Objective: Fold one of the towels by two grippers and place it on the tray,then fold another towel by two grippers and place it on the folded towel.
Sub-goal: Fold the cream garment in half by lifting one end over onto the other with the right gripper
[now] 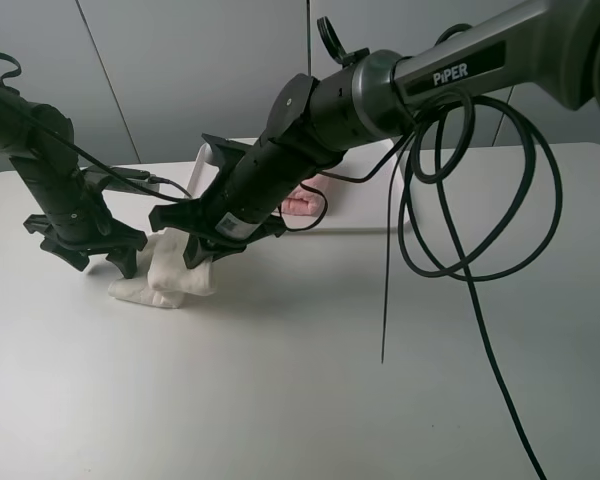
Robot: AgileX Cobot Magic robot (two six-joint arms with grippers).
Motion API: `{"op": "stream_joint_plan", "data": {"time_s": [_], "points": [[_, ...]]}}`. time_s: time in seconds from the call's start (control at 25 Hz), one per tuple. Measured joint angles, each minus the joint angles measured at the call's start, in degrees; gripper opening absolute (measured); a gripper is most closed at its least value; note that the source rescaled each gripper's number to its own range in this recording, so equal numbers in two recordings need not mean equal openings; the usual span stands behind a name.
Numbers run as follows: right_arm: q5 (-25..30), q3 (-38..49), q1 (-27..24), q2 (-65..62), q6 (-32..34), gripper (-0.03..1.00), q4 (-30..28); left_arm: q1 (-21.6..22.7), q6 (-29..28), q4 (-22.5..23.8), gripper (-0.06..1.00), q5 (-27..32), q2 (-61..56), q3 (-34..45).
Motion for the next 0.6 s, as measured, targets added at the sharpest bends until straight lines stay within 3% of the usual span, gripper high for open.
{"op": "stream_joint_plan", "data": {"time_s": [0.24, 0.48, 0.6], "points": [[5.02, 0.00, -3.56, 0.00, 5.53, 0.05, -7.34, 0.00, 0.00, 0.00, 0.93, 0.00, 0.00, 0.00], [8.49, 0.00, -3.68, 0.00, 18.27, 0.05, -25.43, 0.00, 0.00, 0.00, 0.93, 0.00, 0.00, 0.00], [8.49, 0.00, -3.58, 0.00, 22.29, 0.05, -29.35, 0.00, 0.00, -0.39, 0.93, 0.00, 0.00, 0.00]]}}
